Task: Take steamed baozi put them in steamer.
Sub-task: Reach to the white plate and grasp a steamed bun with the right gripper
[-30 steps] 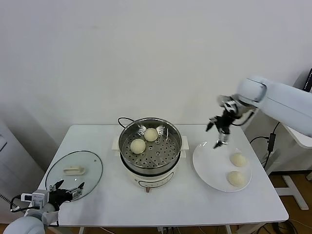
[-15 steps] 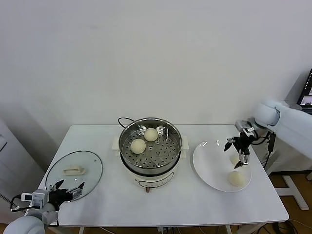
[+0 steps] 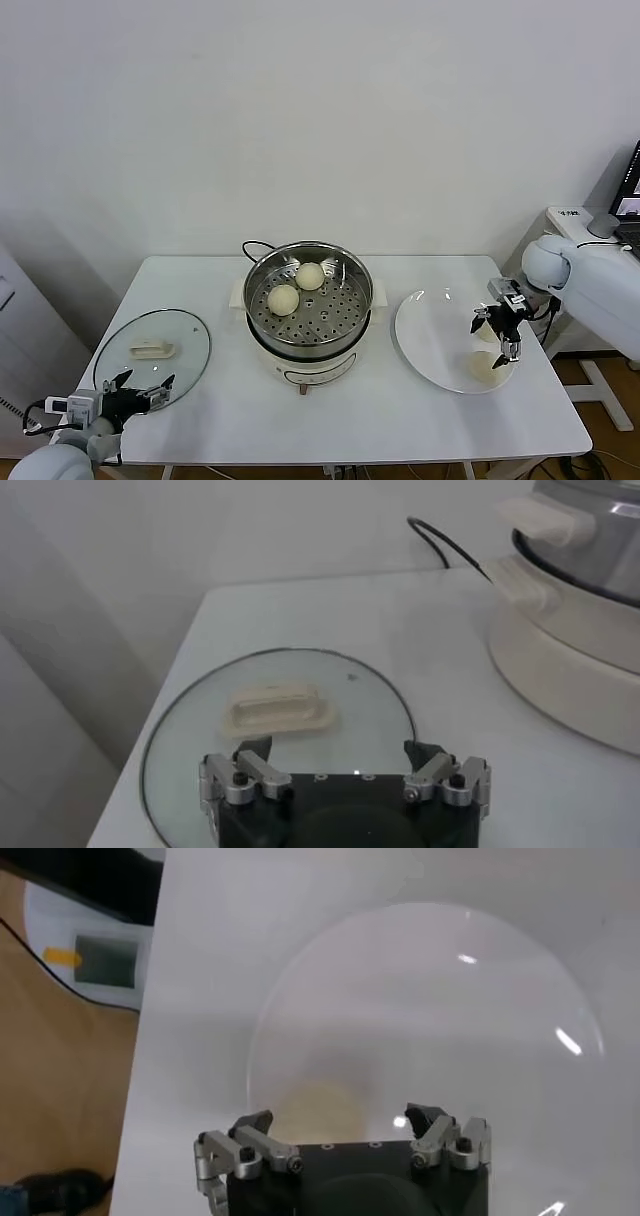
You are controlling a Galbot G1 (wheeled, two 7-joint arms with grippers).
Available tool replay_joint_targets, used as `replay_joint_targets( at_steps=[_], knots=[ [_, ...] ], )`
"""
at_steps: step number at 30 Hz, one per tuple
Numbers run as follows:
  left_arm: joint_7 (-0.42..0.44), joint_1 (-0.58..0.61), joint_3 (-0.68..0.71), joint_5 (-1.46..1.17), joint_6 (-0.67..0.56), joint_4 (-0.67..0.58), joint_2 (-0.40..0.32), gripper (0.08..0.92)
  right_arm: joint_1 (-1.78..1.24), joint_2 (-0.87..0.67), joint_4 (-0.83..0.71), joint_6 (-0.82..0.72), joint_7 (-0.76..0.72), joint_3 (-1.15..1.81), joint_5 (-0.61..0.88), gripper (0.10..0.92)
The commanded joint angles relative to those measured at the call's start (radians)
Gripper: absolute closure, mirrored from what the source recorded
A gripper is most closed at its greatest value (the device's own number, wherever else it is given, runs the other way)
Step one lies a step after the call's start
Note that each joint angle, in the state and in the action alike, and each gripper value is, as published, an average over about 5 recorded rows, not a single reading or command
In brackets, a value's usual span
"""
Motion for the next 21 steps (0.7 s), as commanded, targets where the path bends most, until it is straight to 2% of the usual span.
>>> replay_joint_targets(
  at_steps=[1, 8, 21],
  knots=[
    [0.0, 0.002, 0.001, 0.002, 0.0, 0.001, 0.0, 0.177, -0.081, 0.009, -0.036, 0.021, 0.004, 0.074, -0.079, 0.203],
    [0.0, 0.005, 0.001, 0.003, -0.001, 0.002, -0.001, 0.177, -0.102, 0.037, -0.061, 0.02, 0.001, 0.089, -0.092, 0.227],
    [0.001, 0.009, 0.005, 0.009, -0.003, 0.007, -0.004, 0.177, -0.118, 0.055, -0.078, -0.002, -0.012, 0.1, -0.106, 0.46]
  ],
)
